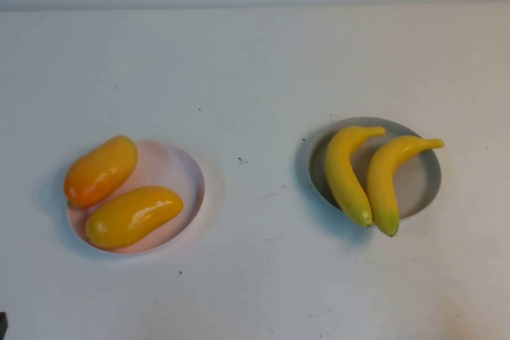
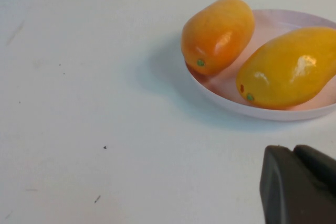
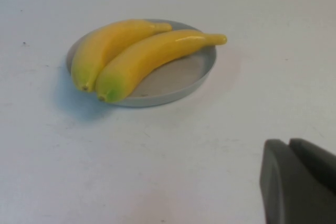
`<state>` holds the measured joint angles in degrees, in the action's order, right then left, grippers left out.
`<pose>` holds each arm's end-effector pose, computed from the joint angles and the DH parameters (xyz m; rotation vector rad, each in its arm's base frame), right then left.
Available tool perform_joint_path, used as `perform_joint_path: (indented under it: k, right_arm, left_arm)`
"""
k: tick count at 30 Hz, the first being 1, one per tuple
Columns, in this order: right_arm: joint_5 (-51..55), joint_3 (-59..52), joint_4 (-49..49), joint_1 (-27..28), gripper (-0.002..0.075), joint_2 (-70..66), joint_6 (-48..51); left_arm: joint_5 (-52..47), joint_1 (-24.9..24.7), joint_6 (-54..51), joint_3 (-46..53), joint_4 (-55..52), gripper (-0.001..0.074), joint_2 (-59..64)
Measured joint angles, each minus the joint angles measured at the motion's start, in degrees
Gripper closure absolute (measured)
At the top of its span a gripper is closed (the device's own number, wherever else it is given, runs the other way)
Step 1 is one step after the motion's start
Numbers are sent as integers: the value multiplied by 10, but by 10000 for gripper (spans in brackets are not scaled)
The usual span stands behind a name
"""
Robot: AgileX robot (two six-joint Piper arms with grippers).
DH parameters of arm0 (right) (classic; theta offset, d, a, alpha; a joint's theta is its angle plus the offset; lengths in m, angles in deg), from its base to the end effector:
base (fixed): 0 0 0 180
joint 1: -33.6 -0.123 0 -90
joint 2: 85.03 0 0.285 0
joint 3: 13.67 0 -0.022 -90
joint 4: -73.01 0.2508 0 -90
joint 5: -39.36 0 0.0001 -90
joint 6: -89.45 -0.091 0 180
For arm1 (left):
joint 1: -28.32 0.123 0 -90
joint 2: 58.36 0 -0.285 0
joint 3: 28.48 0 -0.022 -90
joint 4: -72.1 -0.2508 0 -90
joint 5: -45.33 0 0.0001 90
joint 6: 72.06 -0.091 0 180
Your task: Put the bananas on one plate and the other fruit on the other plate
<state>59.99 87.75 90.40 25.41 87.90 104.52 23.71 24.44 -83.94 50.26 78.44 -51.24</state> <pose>0.0509 0.0170 0.1749 -0.1852 1.8342 0.2126 0.0521 -0.0073 0.1711 0.1890 1.8640 -0.0129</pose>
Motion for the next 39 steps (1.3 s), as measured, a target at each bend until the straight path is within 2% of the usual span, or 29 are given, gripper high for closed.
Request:
perform_joint_path:
  k: [39]
  right_arm:
    - [11,0,-3,0,742,0,0]
  left_arm:
    - [0,0,0,0,0,739,0]
